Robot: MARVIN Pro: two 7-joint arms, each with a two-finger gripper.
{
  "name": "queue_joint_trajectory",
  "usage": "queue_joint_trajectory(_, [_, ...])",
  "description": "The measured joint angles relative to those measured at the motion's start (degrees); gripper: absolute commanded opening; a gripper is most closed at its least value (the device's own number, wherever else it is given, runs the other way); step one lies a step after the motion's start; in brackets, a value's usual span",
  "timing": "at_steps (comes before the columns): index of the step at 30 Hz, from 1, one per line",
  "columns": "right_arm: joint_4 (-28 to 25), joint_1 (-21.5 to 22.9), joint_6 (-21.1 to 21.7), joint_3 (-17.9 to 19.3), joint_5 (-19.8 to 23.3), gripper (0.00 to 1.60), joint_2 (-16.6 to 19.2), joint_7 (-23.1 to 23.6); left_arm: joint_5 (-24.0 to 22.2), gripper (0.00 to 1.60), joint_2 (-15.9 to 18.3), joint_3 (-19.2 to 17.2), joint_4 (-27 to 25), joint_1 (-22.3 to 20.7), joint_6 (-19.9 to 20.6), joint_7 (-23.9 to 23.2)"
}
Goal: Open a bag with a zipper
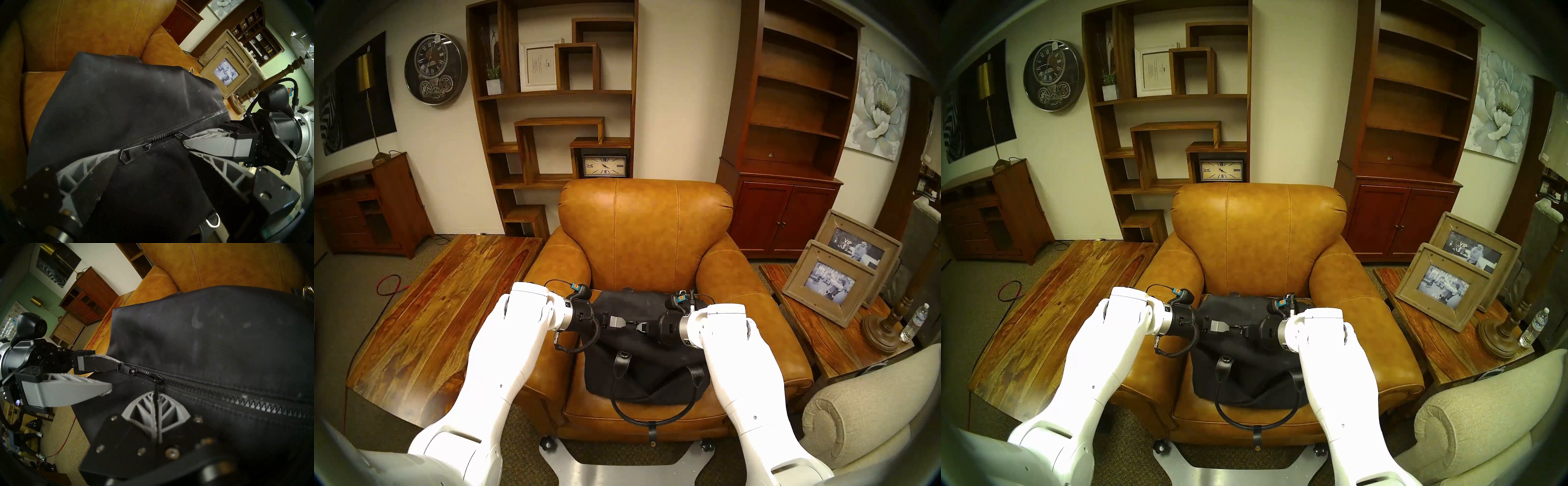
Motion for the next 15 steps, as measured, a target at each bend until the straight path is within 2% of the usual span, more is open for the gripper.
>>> queue_joint_trajectory(3, [0.2, 0.2, 0.0, 0.0, 0.0, 0.0, 0.0, 0.0, -0.3, 1.0, 0.1, 0.2, 0.4, -0.1, 0.0, 0.1])
queue_joint_trajectory(5, [0.3, 0.3, 0.0, 0.0, 0.0, 0.0, 0.0, 0.0, -0.6, 0.93, 0.2, 0.4, 0.8, -0.2, 0.0, 0.1])
queue_joint_trajectory(6, [0.4, 0.3, 0.0, 0.0, 0.0, 0.0, 0.0, 0.0, -0.8, 0.77, 0.2, 0.5, 1.1, -0.2, 0.0, 0.1])
queue_joint_trajectory(7, [0.5, 0.4, 0.0, 0.0, 0.0, 0.0, 0.0, 0.0, -0.9, 0.73, 0.2, 0.7, 1.4, -0.3, 0.0, 0.1])
queue_joint_trajectory(9, [0.7, 0.5, 0.0, 0.0, 0.0, 0.0, 0.0, 0.0, -1.2, 0.77, 0.3, 0.8, 1.9, -0.5, 0.0, 0.1])
queue_joint_trajectory(10, [0.8, 0.5, 0.0, 0.1, 0.0, 0.0, 0.0, 0.0, -1.3, 0.93, 0.4, 0.9, 2.1, -0.6, 0.0, 0.1])
queue_joint_trajectory(11, [0.9, 0.6, 0.0, 0.1, 0.0, 0.0, 0.0, 0.0, -1.4, 0.9, 0.4, 1.1, 2.4, -0.7, 0.0, 0.1])
queue_joint_trajectory(12, [0.9, 0.6, 0.0, 0.1, 0.0, 0.0, 0.0, 0.1, -1.5, 0.78, 0.5, 1.2, 2.6, -0.8, 0.0, 0.1])
queue_joint_trajectory(15, [1.1, 0.8, 0.0, 0.1, 0.0, 0.0, 0.0, 0.1, -1.8, 0.78, 0.5, 1.6, 3.1, -1.0, 0.0, 0.3])
